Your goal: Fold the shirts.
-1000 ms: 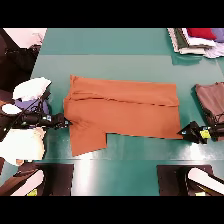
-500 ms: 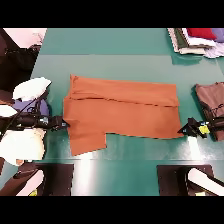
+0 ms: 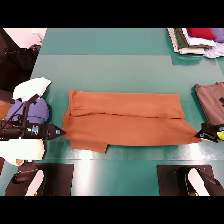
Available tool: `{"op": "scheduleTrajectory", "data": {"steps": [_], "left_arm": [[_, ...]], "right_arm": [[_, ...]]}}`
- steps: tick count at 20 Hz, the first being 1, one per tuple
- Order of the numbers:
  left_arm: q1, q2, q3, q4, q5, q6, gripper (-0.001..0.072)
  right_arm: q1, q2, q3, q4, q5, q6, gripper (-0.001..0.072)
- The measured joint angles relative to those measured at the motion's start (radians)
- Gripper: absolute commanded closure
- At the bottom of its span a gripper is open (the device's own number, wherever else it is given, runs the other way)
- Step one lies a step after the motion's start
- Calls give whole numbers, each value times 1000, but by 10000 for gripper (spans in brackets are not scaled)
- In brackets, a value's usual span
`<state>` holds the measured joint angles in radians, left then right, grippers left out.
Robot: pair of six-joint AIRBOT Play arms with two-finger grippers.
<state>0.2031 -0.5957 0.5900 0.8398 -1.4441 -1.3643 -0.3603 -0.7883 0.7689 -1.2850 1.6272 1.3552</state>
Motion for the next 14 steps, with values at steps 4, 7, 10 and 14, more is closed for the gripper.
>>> {"op": "scheduleTrajectory", "data": {"steps": [4, 7, 10, 14], "left_arm": [[0, -62, 52, -24, 134, 43, 685], [0, -187, 116, -34, 218, 95, 684], [-1, -350, 192, -57, 283, 150, 684], [-1, -564, 287, -106, 362, 209, 683]], "right_arm": [[87, -97, 121, 0, -55, 11, 698], [152, -252, 238, 3, -107, 21, 698], [200, -407, 346, 4, -136, 27, 698], [236, -579, 475, 10, -158, 47, 697]]}}
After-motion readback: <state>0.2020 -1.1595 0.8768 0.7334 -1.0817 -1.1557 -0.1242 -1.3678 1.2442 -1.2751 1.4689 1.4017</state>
